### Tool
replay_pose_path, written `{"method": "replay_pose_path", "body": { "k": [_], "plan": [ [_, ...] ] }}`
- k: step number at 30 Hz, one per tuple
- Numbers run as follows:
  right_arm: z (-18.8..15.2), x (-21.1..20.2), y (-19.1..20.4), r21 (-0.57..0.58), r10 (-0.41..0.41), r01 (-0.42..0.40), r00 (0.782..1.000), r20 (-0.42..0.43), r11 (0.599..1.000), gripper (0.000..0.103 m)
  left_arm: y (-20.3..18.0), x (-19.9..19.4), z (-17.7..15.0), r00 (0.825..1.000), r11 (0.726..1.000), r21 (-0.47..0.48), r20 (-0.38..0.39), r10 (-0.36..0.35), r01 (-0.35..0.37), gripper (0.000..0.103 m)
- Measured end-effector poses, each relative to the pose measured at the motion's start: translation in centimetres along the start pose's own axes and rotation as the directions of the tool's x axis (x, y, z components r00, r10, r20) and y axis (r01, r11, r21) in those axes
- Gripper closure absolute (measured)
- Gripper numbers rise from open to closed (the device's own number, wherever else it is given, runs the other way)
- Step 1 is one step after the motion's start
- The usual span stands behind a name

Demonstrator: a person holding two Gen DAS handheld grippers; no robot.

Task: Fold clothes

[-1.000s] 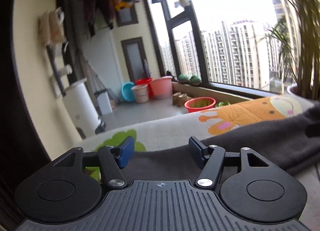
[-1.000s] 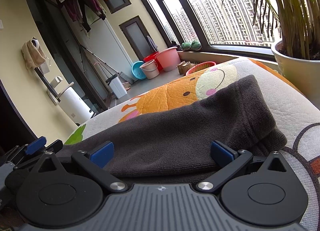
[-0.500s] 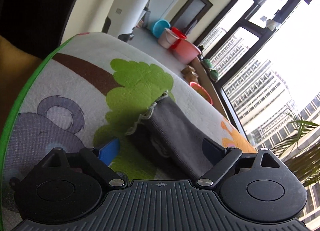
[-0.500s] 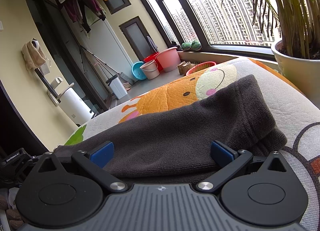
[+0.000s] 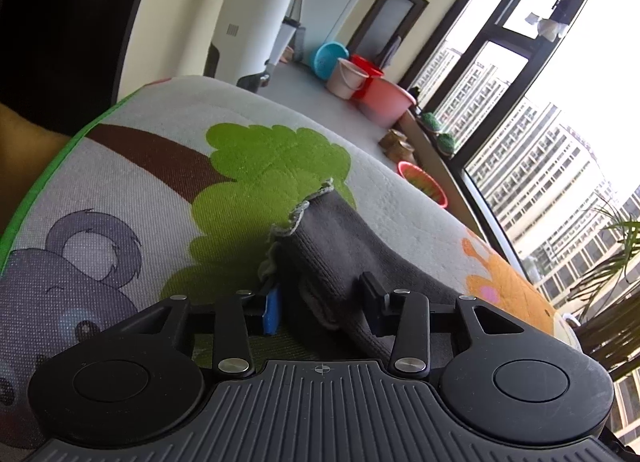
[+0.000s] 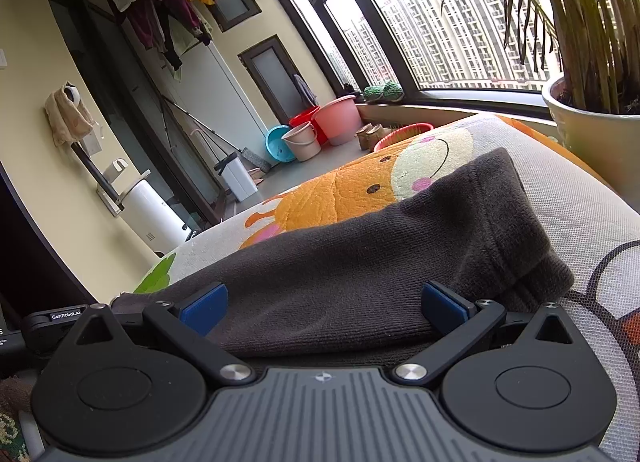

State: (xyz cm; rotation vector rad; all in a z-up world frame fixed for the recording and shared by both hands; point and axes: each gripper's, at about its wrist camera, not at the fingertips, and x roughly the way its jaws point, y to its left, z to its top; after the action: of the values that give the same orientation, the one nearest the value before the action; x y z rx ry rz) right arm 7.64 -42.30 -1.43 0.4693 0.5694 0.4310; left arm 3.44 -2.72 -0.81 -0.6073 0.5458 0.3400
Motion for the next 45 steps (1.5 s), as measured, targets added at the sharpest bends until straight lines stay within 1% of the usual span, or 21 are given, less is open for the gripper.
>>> {"method": "replay_pose_path", "body": {
  "k": [5,7,9,11,13,17,18,21,24,25,29,32,33,36,39,40,41,42,43,44,45],
  "plan": [
    [-0.1,0.0,0.1,0.002,0.002,-0.002,1.0,0.001,1.0,0.0,-1.7,-0.7,-0.3,0.998,0.992,0.125,0.062,0.02,-0.028,0.069],
    [-0.1,0.0,0.1,0.002,0.002,-0.002,1.0,0.001,1.0,0.0,-2.8,-1.1,-0.5,0.995,0.979,0.197,0.095,0.03,-0.048,0.071],
    [-0.2,0.0,0.1,0.003,0.002,-0.002,1.0,0.001,1.0,0.0,-4.4,-1.9,-1.1,0.987,0.95,0.302,0.159,0.031,-0.079,0.072],
    [-0.2,0.0,0.1,0.003,0.003,-0.003,1.0,0.002,1.0,0.0,-6.2,-3.0,-2.0,0.969,0.897,0.425,0.245,0.016,-0.123,0.072],
    [-0.2,0.0,0.2,0.004,0.003,-0.003,1.0,0.002,1.0,0.0,-8.3,-4.3,-3.7,0.944,0.821,0.548,0.329,-0.036,-0.16,0.072],
    [-0.2,-0.1,0.1,0.009,0.007,-0.007,1.0,0.003,1.0,0.0,-11.4,-5.6,-7.0,0.916,0.666,0.721,0.375,-0.145,-0.19,0.072],
    [-0.2,-0.1,0.1,0.011,0.008,-0.008,1.0,0.003,1.0,0.0,-11.9,-5.5,-7.8,0.916,0.631,0.753,0.365,-0.163,-0.188,0.072],
    [-0.2,-0.1,0.0,0.013,0.01,-0.01,1.0,0.003,1.0,0.0,-13.0,-4.4,-9.5,0.932,0.558,0.815,0.31,-0.189,-0.157,0.072],
    [-0.1,0.0,0.0,0.016,0.013,-0.013,1.0,0.003,1.0,0.0,-13.4,-3.5,-10.7,0.947,0.515,0.846,0.264,-0.184,-0.136,0.072],
    [-0.1,0.0,0.0,0.017,0.014,-0.014,1.0,0.003,1.0,0.0,-13.4,-3.3,-10.8,0.949,0.512,0.848,0.26,-0.178,-0.137,0.072],
    [-0.1,0.0,0.0,0.023,0.018,-0.018,1.0,0.003,1.0,0.0,-12.2,-2.3,-10.2,0.953,0.549,0.82,0.274,-0.127,-0.162,0.071],
    [-0.1,0.0,0.0,0.024,0.019,-0.019,1.0,0.002,1.0,0.0,-11.1,-2.4,-8.8,0.951,0.61,0.769,0.3,-0.079,-0.192,0.068],
    [-0.1,0.0,0.0,0.023,0.018,-0.018,1.0,0.002,1.0,0.0,-10.5,-2.7,-8.1,0.948,0.642,0.739,0.313,-0.057,-0.205,0.066],
    [-0.1,0.1,0.0,0.02,0.017,-0.017,1.0,-0.001,1.0,0.0,-7.7,-3.8,-5.0,0.936,0.773,0.582,0.348,0.044,-0.252,0.06],
    [0.0,0.3,0.3,-0.01,0.003,-0.003,1.0,-0.02,1.0,0.0,-5.3,-5.9,-2.4,0.908,0.85,0.439,0.407,0.101,-0.291,0.058],
    [0.1,0.4,0.6,-0.029,-0.004,0.003,1.0,-0.031,1.0,0.0,-5.2,-6.8,-1.7,0.904,0.867,0.417,0.419,0.083,-0.273,0.052],
    [0.1,0.6,0.8,-0.047,-0.01,0.008,0.999,-0.042,0.999,0.0,-5.4,-7.6,-1.1,0.912,0.881,0.415,0.408,0.042,-0.226,0.046],
    [0.1,0.7,1.0,-0.061,-0.013,0.009,0.999,-0.052,0.998,0.0,-5.8,-8.2,-0.5,0.925,0.893,0.418,0.38,-0.008,-0.165,0.028],
    [0.2,0.8,1.1,-0.075,-0.014,0.009,0.998,-0.062,0.997,0.0,-6.6,-8.2,-0.1,0.951,0.897,0.438,0.298,-0.084,-0.058,0.01],
    [0.4,0.8,1.1,-0.074,-0.011,0.006,0.998,-0.068,0.997,0.0,-7.4,-7.7,0.0,0.965,0.89,0.451,0.191,-0.178,0.075,0.007],
    [0.6,0.5,0.8,-0.056,-0.007,0.003,0.998,-0.07,0.998,0.0,-8.3,-7.0,-0.2,0.962,0.871,0.452,0.092,-0.258,0.191,0.008]
  ]
}}
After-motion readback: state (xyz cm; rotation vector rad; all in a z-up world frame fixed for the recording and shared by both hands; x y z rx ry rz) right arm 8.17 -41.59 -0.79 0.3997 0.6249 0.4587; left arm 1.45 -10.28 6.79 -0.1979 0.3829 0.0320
